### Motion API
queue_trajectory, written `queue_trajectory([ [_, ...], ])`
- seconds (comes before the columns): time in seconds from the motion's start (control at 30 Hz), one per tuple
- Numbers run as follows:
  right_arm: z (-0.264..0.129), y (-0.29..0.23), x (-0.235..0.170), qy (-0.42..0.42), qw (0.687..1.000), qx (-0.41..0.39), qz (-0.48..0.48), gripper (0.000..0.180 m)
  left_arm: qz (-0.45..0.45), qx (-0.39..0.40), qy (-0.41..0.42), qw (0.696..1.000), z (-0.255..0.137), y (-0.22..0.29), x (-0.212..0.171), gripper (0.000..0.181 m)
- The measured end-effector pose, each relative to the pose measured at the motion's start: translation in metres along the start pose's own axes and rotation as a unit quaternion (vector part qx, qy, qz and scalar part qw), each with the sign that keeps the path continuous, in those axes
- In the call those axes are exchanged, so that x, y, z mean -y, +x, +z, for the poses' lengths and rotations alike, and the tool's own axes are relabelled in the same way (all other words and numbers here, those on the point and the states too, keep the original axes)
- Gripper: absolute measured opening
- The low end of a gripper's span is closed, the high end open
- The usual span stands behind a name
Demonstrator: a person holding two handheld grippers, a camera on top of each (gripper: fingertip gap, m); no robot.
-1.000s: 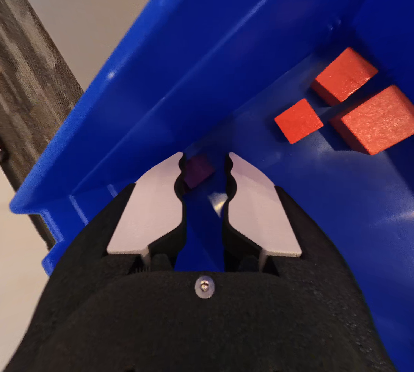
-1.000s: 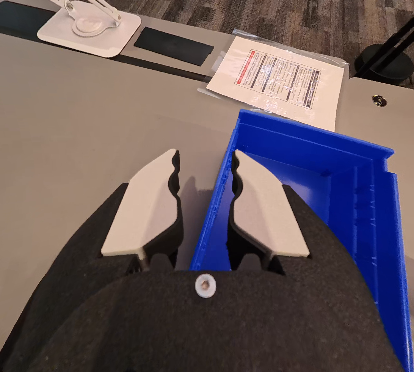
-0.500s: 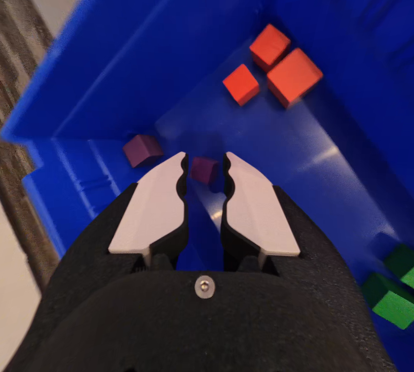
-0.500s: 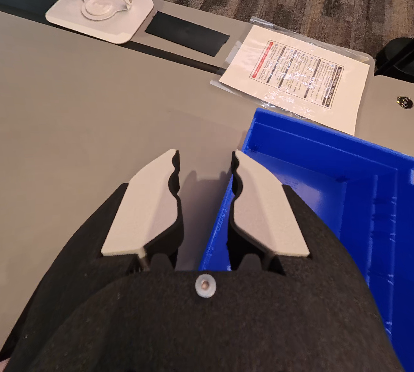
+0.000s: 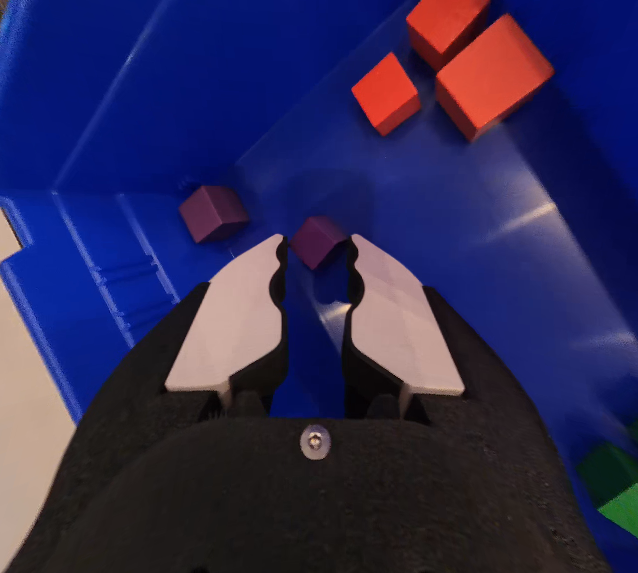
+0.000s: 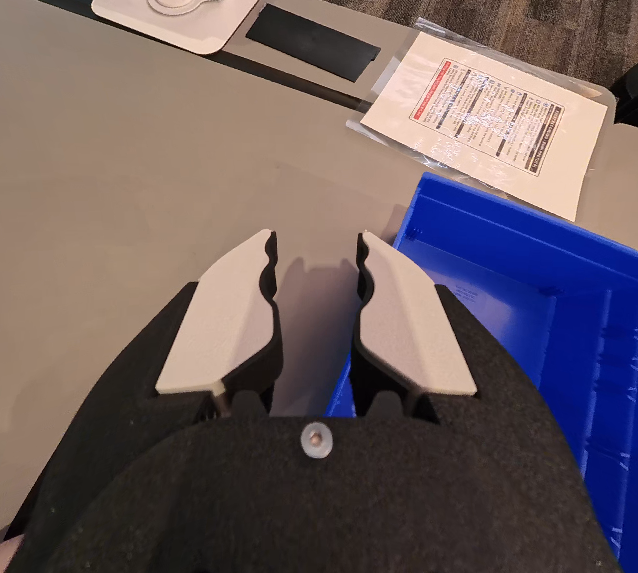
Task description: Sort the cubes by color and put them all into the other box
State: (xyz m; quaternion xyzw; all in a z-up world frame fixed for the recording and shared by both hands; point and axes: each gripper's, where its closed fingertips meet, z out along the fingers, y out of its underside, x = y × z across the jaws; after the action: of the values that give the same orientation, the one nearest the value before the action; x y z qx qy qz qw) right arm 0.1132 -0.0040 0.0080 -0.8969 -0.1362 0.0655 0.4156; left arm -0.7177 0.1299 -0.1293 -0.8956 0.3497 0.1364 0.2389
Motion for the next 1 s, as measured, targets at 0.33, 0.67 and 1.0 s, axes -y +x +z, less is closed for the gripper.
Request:
queue_trajectory([
  [0.33, 0.002, -0.012, 0.002, -0.009, 1.0, 0.017, -0.017, 0.043, -0.033, -0.001, 0.011, 0.999, -0.031, 0.001, 0.012, 0.031],
  [0.67, 0.005, -0.165, 0.092, 0.095, 0.969, 0.208, -0.091, 0.044, 0.115, 0.176, 0.242, 0.947, -0.199, 0.081, 0.152, 0.03],
  [1.0, 0.019, -0.369, 0.128, 0.168, 0.88, 0.444, -0.019, 0.052, 0.186, 0.108, 0.37, 0.904, -0.245, 0.251, 0.249, 0.029],
])
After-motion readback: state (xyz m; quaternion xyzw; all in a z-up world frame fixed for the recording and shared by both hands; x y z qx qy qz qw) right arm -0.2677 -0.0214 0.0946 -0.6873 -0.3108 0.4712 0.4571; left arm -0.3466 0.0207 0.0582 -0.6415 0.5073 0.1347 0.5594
